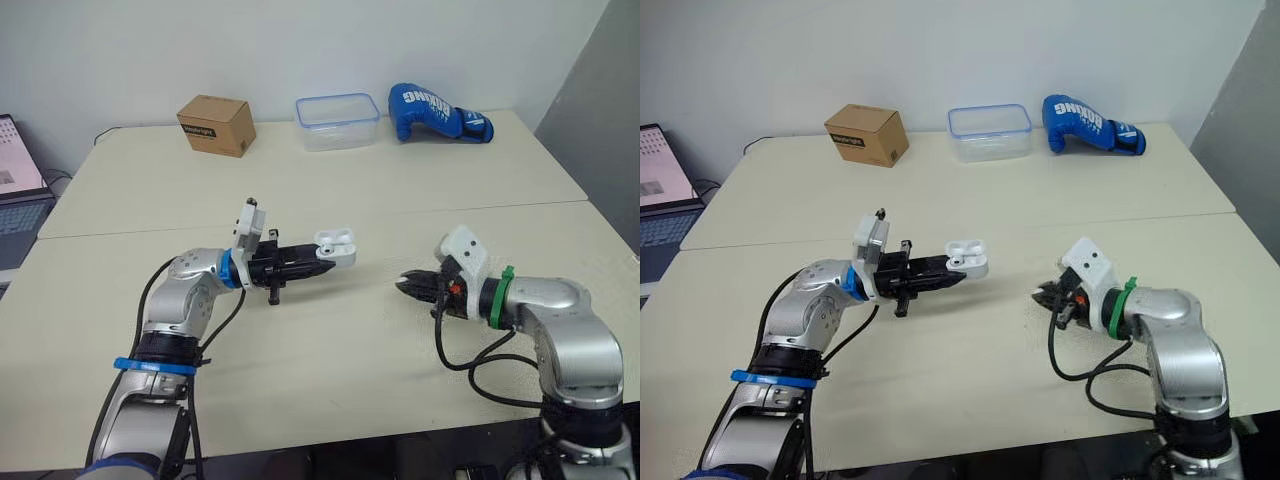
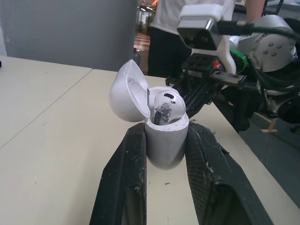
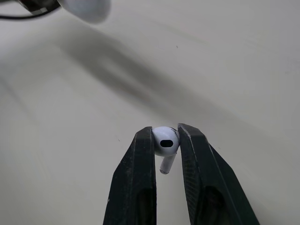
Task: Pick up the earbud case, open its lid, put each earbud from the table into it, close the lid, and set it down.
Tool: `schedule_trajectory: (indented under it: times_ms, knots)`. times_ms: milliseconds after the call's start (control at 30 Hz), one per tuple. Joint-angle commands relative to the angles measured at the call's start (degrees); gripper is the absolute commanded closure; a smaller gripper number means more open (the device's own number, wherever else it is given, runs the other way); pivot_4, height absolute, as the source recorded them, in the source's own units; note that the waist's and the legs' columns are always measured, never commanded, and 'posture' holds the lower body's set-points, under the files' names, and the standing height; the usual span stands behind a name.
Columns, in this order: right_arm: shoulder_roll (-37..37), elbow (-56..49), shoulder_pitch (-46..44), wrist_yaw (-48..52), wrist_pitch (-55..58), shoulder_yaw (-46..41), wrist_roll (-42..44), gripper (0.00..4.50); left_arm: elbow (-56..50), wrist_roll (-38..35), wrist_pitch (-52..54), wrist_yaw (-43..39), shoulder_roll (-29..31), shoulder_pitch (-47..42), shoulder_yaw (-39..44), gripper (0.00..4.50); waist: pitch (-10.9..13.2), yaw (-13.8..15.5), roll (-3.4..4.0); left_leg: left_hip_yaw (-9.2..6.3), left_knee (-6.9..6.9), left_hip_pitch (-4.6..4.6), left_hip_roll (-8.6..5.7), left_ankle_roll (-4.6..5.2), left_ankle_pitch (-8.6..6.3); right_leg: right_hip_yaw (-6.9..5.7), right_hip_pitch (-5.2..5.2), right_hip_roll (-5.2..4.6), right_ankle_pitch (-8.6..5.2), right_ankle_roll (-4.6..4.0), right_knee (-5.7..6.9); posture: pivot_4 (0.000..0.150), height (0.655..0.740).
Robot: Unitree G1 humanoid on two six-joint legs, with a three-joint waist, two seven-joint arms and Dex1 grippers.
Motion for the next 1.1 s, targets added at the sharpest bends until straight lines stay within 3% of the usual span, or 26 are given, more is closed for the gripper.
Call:
schedule_trajectory:
  times_ms: [33,433,1100]
  knots:
    - [2.72,-5.42,-1.76,-5.50,1.21,-1.90,3.98,4.14,-0.13,0.15,-0.83,-1.40,0.54,-1.38,0.51,3.72,0.00,-0.06,0.01,-0.01,0.00,0.00,0.00,0.00,0.00,-0.01,0.00,0.01,0.00,0.00,0.00,0.150,0.7307]
    - [10.60,-7.68,-9.68,-19.54,-0.18,-2.41,14.15,4.14,1.32,2.15,-1.39,-0.61,-1.42,-2.83,-0.06,3.72,-0.01,-0.17,0.02,-0.06,-0.01,0.03,0.01,0.00,0.00,-0.04,0.01,0.02,0.00,0.00,0.04,0.150,0.7307]
    - [8.54,-3.20,-8.26,-29.04,-3.68,3.28,22.13,4.14,-1.41,0.77,1.45,0.53,-2.15,-3.29,0.79,3.72,-0.02,-0.30,0.03,-0.05,-0.03,0.03,0.01,0.00,0.00,-0.02,-0.01,0.03,0.00,0.00,0.03,0.150,0.7307]
